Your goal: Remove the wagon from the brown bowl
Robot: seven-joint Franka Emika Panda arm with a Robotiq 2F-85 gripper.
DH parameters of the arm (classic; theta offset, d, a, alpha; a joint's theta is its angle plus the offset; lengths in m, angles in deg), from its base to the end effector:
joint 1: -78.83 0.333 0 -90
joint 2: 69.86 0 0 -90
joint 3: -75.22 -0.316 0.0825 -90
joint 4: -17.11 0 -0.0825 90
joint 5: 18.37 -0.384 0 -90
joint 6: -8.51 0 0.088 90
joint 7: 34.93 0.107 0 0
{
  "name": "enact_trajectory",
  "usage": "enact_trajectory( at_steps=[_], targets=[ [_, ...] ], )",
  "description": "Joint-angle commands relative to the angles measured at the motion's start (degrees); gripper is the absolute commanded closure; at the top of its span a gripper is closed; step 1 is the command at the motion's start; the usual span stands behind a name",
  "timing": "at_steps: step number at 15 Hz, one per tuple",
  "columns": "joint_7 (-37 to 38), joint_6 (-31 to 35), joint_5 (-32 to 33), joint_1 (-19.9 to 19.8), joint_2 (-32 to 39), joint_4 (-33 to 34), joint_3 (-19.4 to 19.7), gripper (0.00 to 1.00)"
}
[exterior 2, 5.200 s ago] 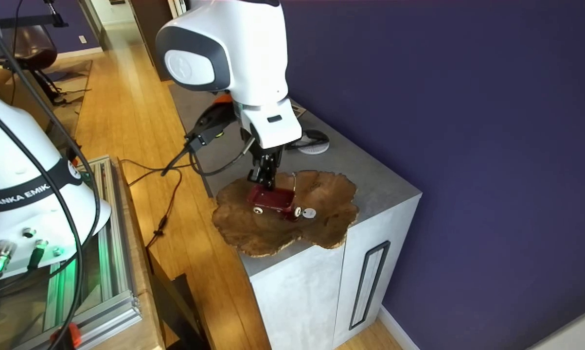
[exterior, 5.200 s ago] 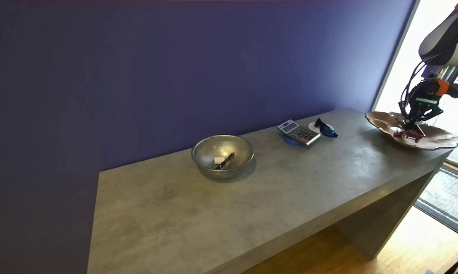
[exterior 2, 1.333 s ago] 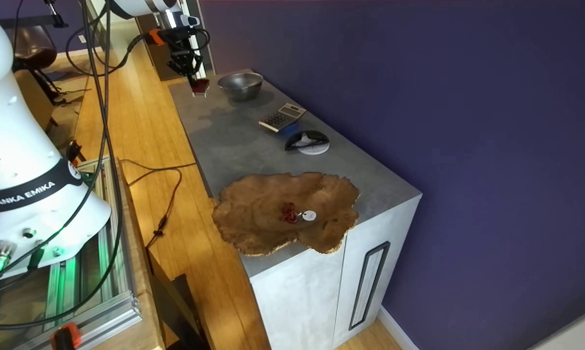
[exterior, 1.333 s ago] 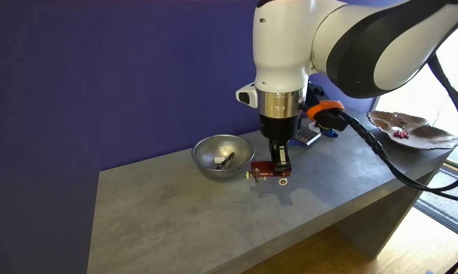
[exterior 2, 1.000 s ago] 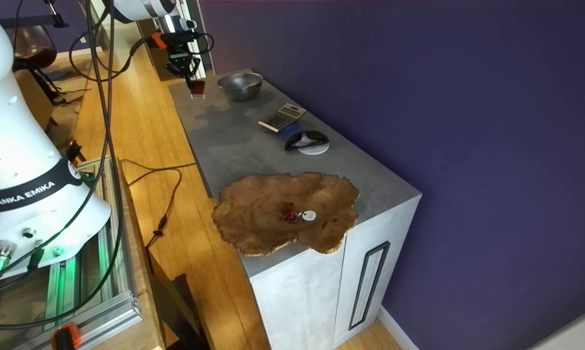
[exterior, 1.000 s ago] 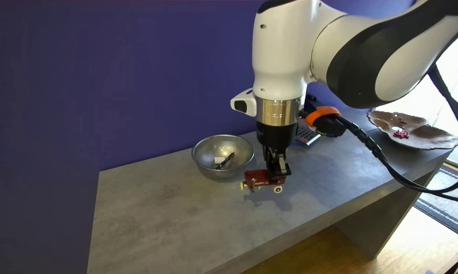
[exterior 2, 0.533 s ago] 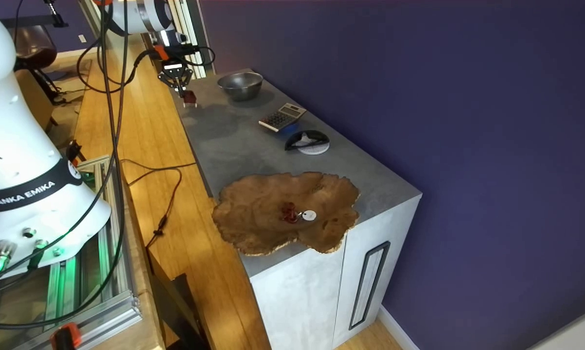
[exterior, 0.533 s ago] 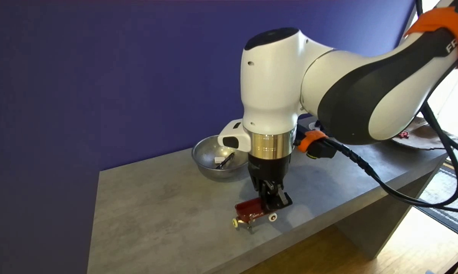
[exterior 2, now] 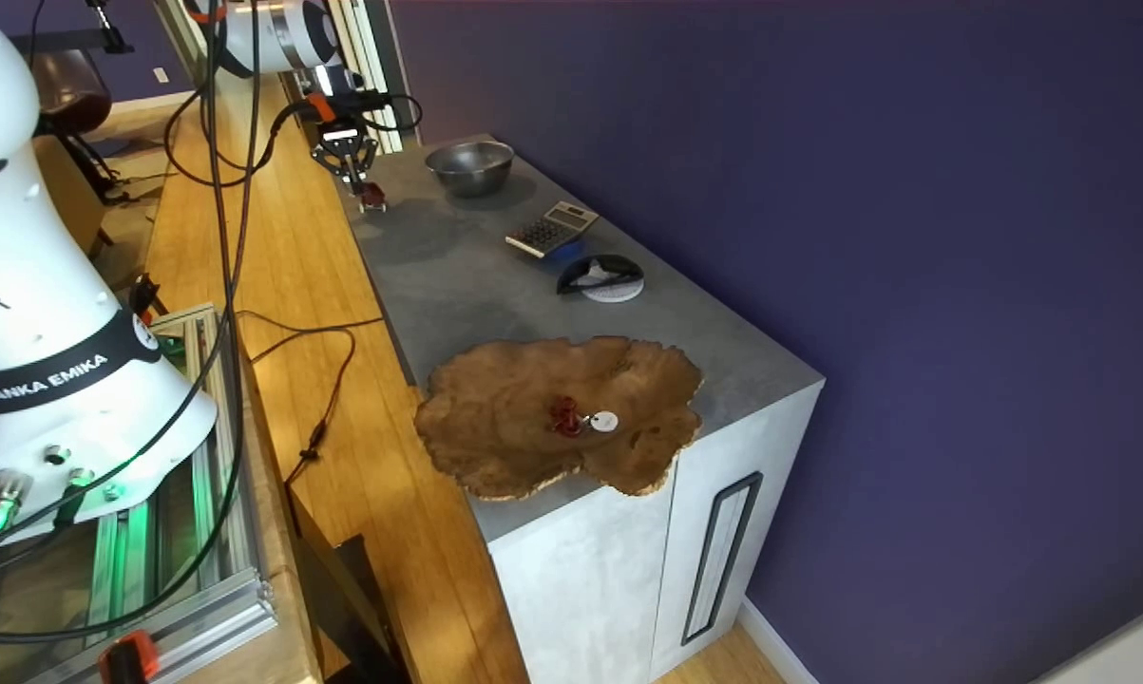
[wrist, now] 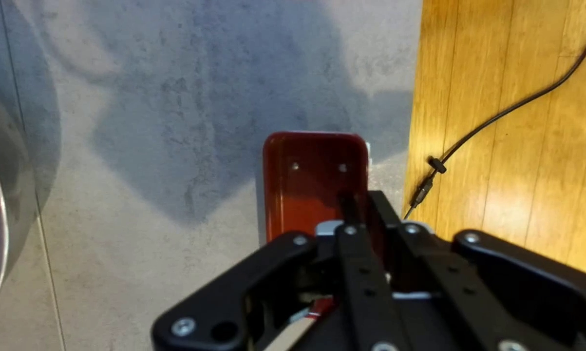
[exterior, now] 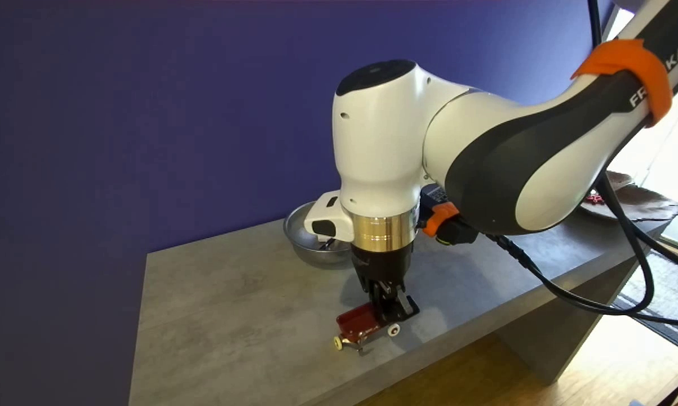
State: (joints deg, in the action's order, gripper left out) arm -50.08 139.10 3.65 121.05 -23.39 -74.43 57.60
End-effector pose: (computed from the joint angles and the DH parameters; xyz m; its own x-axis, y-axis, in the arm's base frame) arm 0.3725 0.5735 0.1629 0.0804 0.9926 -0.0906 0.9966 -0.0785 0.0249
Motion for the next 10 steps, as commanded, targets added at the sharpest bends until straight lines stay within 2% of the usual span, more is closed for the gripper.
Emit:
enact_trajectory(
  at_steps=[1, 5, 8, 9, 10],
  targets=[
    [0.90, -1.45, 0.31, 0.89, -1.38, 0.60, 1.54, 0.56],
    [5.13, 1.76, -0.23, -0.26, -7.17, -5.66, 2.25, 0.28],
    [14.89, 7.40, -0.55, -0.94, -14.45, -14.70, 4.14, 0.08],
    [9.66, 3.46, -0.30, -0.22, -7.50, -5.57, 3.33, 0.02],
    [10.31, 3.84, -0.22, -0.41, -8.80, -6.96, 3.50, 0.19]
  ],
)
